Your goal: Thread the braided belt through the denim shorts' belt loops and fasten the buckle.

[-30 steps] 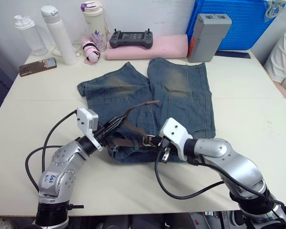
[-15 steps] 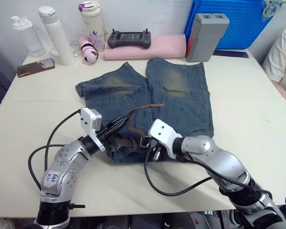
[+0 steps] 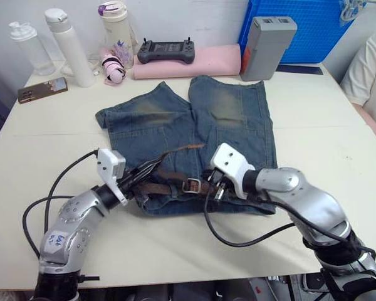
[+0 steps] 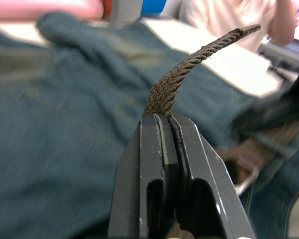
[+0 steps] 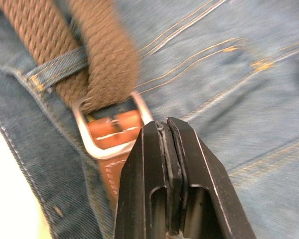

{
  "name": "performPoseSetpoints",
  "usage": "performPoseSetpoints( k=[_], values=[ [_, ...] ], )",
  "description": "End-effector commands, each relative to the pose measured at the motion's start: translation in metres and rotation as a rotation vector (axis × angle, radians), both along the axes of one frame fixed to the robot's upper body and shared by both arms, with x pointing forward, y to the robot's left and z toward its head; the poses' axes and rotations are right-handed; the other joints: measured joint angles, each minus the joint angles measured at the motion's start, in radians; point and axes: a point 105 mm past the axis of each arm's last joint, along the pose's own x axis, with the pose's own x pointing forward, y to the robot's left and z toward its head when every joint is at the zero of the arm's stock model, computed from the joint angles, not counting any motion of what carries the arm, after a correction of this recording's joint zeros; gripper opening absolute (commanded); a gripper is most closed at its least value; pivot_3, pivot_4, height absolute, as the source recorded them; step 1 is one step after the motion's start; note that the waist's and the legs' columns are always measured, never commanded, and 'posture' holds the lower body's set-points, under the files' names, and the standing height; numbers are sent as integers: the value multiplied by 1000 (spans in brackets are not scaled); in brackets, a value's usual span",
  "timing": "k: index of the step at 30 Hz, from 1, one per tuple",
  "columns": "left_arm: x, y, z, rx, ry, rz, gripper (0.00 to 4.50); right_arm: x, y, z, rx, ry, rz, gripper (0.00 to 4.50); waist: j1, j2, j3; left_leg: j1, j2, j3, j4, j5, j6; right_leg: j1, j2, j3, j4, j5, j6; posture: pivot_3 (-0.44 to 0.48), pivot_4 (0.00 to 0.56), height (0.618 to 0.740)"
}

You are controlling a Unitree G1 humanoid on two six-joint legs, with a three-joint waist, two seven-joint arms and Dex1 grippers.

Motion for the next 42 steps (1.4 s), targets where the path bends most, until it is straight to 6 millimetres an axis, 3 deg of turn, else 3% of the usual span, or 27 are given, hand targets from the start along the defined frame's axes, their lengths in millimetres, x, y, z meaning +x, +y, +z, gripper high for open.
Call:
performPoseSetpoints(
  k=[1,11,18,26,35,42],
  values=[
    [-8,4,12,17,-74,-1,0,-8,9,11,41,-11,58,17,0,0,0,0,0,0,0,0,0,0,0,0,0,0,0,0,150,714],
    [-11,5,11,22,-75,8,0,-5,5,-15,-16,59,26,17,0,0,0,0,0,0,0,0,0,0,0,0,0,0,0,0,150,714],
    [-12,2,12,20,-77,0,0,-10,8,-22,-30,80,39,17,1,0,0,0,0,0,0,0,0,0,0,0,0,0,0,0,150,714],
    [-11,-1,13,19,-80,-11,0,-11,25,-19,-8,68,70,17,-1,0,0,0,0,0,0,0,0,0,0,0,0,0,0,0,150,714],
    [-10,-2,14,19,-83,-20,0,-9,0,-5,-36,26,58,17,3,0,0,0,0,0,1,0,0,0,0,0,0,0,0,0,150,714],
    [-9,-4,14,18,-84,-26,0,-20,9,-11,-34,51,104,17,-1,0,0,0,0,0,0,0,0,0,0,0,-1,0,0,0,150,714]
  ],
)
